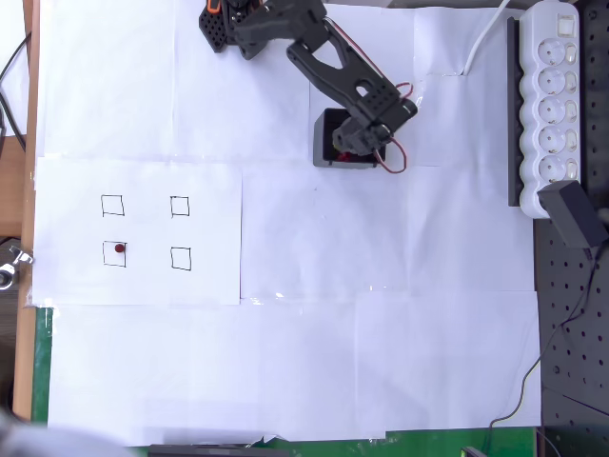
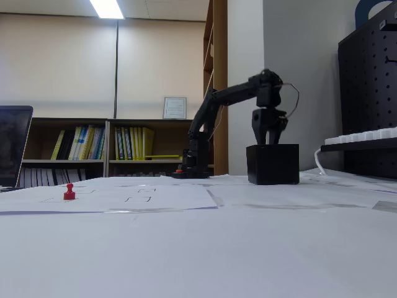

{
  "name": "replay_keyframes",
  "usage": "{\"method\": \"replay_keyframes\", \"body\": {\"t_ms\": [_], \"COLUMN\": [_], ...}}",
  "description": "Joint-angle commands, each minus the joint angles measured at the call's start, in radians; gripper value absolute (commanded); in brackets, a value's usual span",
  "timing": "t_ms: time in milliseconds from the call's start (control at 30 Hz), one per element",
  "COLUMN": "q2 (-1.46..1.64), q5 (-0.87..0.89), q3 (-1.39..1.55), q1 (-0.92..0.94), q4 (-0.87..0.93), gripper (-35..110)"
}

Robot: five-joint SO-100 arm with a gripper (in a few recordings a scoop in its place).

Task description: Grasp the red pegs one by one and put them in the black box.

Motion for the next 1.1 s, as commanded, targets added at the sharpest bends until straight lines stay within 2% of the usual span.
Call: {"method": "replay_keyframes", "body": {"t_ms": [0, 233, 433, 567, 667, 767, 833, 933, 1067], "q2": [-0.002, -0.086, -0.368, -0.611, -0.798, -0.962, -0.976, -0.919, -0.742], "q5": [-0.008, -0.021, -0.014, 0.106, 0.219, 0.439, 0.545, 0.693, 0.661], "q3": [0.048, 0.092, 0.262, 0.04, -0.402, -0.89, -1.089, -1.233, -1.305], "q1": [-0.029, -0.031, 0.072, 0.207, 0.414, 0.713, 0.894, 1.077, 1.192], "q4": [0.011, 0.011, 0.011, -0.012, -0.224, -0.64, -0.905, -1.12, -1.483], "gripper": [10, 14, 14, 14, 13, 13, 13, 13, 14]}}
